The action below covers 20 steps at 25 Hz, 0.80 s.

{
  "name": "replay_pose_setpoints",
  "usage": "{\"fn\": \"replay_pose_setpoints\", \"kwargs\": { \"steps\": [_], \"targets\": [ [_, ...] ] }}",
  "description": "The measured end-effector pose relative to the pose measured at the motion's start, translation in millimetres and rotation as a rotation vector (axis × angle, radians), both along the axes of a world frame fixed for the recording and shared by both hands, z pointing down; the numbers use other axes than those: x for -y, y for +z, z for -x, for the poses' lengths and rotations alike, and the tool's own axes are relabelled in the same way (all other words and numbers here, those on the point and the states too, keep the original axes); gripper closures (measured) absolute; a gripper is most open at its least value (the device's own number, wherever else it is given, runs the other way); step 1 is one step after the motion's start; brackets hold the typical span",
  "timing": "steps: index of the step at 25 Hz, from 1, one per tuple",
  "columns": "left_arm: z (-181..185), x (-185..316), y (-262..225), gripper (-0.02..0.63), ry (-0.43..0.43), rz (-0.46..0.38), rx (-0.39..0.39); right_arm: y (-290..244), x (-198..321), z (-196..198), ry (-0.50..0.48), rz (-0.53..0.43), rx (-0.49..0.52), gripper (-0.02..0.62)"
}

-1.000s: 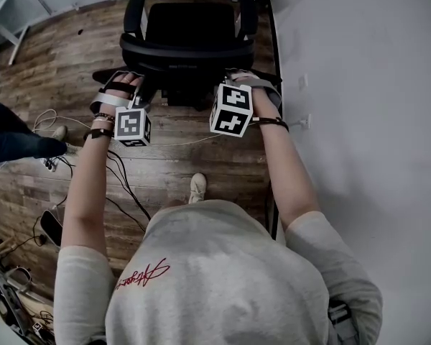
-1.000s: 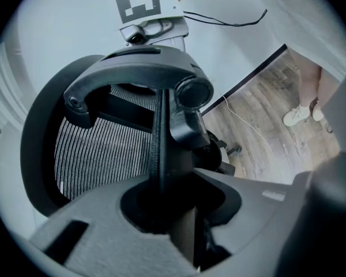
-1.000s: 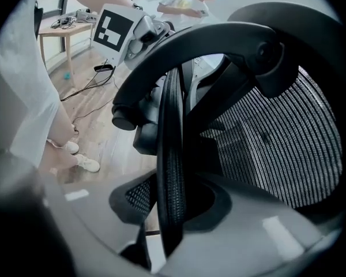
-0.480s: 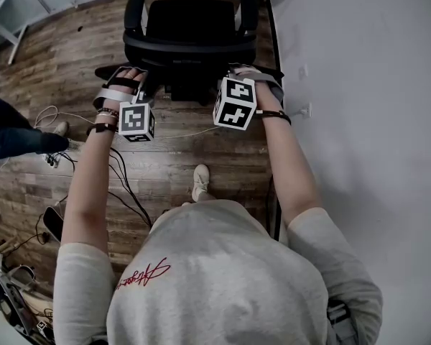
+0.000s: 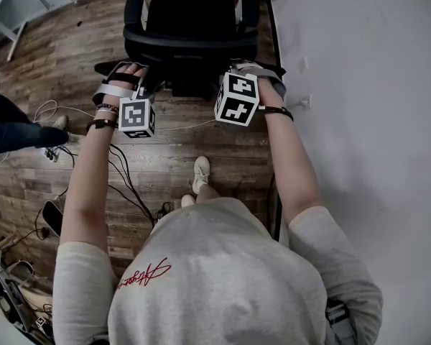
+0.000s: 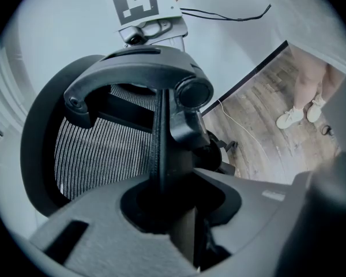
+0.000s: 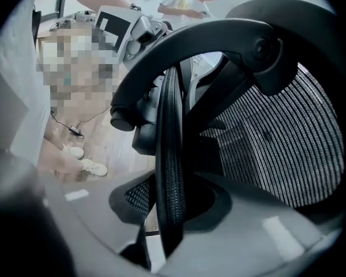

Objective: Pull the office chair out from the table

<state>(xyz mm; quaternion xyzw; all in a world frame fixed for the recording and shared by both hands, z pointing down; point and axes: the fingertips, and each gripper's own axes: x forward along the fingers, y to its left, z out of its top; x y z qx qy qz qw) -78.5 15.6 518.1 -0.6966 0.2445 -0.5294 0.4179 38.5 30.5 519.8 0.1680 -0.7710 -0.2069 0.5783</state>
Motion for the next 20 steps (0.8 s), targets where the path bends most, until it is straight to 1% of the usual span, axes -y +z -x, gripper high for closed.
{"fn": "replay_pose_setpoints", "kwargs": {
  "steps": [20],
  "targets": [
    [2,-42,3,0.505,0.014,0.003,-0.002,2,-44,3,0.010,-0.004,0.002,0.485]
  ]
}}
